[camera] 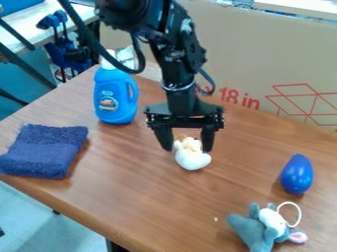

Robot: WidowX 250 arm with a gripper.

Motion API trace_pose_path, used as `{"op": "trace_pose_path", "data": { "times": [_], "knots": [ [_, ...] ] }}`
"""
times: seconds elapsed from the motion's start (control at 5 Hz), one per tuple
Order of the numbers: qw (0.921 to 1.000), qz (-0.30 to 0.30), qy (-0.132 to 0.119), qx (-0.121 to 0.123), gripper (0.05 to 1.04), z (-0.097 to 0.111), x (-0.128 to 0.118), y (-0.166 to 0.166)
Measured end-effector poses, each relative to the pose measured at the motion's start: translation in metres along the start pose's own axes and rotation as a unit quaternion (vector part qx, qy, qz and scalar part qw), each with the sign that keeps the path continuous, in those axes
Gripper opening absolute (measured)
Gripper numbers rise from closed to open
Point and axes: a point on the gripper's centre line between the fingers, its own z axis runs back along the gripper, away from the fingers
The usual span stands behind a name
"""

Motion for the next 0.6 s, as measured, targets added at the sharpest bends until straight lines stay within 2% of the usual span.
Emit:
{"op": "trace_pose_path", "data": {
  "times": [0.2,0.4,0.6],
  "knots": [
    [0.9993,0.013,0.011,-0.032,1.001,-0.018,0.012,0.005],
    [0.9981,0.035,0.026,-0.043,1.001,-0.036,0.018,0.011],
    [0.9973,0.052,0.038,-0.036,0.968,-0.045,0.016,0.007]
  ]
}}
